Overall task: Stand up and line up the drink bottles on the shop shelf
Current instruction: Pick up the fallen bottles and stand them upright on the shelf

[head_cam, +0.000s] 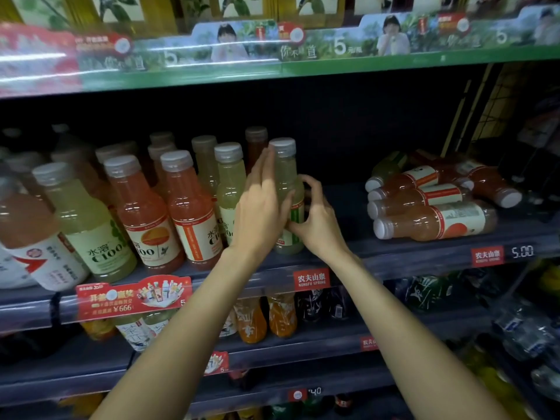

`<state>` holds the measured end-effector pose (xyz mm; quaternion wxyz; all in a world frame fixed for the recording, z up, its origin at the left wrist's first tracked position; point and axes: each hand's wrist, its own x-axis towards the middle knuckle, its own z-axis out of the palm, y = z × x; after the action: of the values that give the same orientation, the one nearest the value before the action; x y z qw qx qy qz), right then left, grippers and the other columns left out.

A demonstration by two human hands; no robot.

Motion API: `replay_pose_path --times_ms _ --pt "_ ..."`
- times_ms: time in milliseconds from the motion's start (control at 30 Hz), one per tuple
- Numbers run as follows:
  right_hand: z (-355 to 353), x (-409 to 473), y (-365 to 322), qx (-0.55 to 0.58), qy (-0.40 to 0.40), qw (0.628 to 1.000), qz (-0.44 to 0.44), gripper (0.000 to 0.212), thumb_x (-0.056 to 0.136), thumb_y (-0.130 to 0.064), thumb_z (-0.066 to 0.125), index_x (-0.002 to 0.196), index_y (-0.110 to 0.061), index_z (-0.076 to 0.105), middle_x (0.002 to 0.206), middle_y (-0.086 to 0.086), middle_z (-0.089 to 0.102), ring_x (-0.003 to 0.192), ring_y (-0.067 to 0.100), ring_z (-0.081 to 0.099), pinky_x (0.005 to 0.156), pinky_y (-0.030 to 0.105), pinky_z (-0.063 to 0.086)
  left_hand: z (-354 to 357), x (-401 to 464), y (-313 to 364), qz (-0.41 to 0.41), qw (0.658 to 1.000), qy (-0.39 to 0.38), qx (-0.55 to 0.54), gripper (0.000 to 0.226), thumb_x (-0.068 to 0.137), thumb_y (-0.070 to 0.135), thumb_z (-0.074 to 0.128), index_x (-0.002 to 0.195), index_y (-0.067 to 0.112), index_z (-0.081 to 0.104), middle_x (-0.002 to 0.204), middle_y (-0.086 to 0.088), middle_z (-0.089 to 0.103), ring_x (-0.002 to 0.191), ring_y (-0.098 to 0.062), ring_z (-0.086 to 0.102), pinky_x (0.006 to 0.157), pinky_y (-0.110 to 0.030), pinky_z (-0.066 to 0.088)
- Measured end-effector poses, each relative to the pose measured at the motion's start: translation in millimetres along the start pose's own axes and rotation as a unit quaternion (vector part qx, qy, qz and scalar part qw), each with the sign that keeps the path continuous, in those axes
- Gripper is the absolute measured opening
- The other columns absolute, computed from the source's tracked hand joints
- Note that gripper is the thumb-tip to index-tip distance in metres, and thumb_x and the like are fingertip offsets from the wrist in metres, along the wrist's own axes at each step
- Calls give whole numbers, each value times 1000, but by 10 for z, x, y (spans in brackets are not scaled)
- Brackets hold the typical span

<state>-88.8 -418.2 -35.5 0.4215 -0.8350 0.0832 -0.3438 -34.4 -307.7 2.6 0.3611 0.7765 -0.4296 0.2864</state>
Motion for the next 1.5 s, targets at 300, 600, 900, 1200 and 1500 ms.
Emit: replay_pose_path --times_ms 300,600,900,1200,1500 --pt "88 -148 20 -10 -13 999 46 83 83 -20 71 148 -23 20 128 -2 55 118 11 52 100 31 45 -48 -141 -221 83 995 6 45 64 82 -8 62 141 -3 39 152 -24 26 118 -40 54 72 -35 54" --pt "-1242 -636 231 -338 79 934 -85 43 80 -1 64 121 -15 60 119 4 60 123 26 42 104 42 35 -50 -223 525 92 974 -20 -207 36 90 19 58 125 12 53 107 2 63 101 -10 57 88 -29 48" --pt "-2509 -288 827 -499 -181 846 52 74 81 -37 69 144 -26 30 139 3 39 134 28 23 110 43 18 1192 -51 1078 1 951 -308 34 70 87 56 56 140 15 34 136 -13 45 124 -35 42 92 -43 42" --pt "-2762 -45 1011 -507 -266 819 -53 81 79 -55 65 145 -29 26 135 1 49 123 21 46 102 37 35 1303 -142 1094 -64 969 -219 -93 48 86 34 68 128 16 53 122 -9 56 109 -28 57 92 -40 46" --pt "-2444 -186 787 -315 -14 942 -118 72 68 -49 75 127 -17 48 115 0 59 102 18 57 80 28 40 921 221 1538 -110 886 31 -450 50 88 -1 63 133 11 45 129 8 52 119 -3 53 89 -17 47"
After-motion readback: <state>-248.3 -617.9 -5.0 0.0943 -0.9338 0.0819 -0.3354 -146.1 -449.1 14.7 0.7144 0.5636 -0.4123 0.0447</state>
